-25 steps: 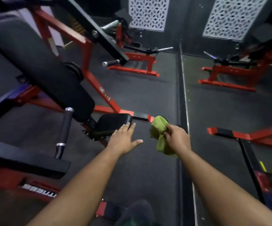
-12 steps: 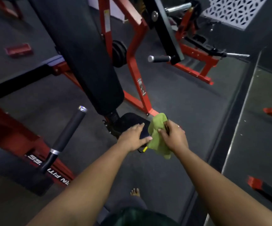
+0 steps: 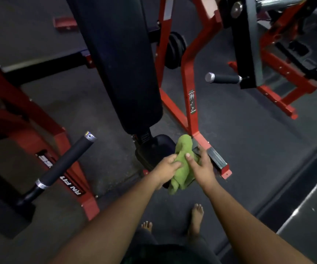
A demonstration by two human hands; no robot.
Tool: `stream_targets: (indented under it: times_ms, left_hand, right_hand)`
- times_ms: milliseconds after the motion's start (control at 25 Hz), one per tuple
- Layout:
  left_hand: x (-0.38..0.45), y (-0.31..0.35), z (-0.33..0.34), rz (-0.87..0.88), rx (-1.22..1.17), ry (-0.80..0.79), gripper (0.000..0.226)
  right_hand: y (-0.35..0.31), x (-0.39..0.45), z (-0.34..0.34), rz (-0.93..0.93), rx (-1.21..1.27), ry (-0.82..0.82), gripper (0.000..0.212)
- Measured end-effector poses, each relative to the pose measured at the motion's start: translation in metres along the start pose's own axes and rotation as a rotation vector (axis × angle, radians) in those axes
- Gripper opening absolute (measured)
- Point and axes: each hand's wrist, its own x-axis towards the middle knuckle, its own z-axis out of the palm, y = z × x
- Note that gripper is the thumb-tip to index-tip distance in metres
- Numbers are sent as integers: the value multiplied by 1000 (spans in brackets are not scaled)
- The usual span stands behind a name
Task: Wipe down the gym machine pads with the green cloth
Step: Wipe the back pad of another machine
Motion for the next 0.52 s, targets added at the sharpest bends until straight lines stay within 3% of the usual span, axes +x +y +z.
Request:
stream_targets:
  times_ms: [40, 120, 240, 320, 440, 520]
  left_hand:
    - [7, -3, 6, -25, -43, 6, 20]
    - [28, -12, 14, -79, -93, 19, 24]
    - [64, -39, 25, -152, -77, 116, 32]
    - [89, -62, 35, -177, -79, 229, 39]
    - [129, -99, 42, -263, -91, 482, 26]
    - [151, -128, 36, -361, -7, 615, 32]
  right_hand:
    - [8, 13, 1, 102, 58, -89, 83]
    - [23, 41, 1, 247, 192, -284, 64]
    - [43, 89, 3, 189, 132, -391, 22]
    - [58, 119, 7, 112, 35, -388, 10]
    - [92, 170, 11, 82, -152, -318, 16]
    - [115, 199, 13, -11, -437, -238, 30]
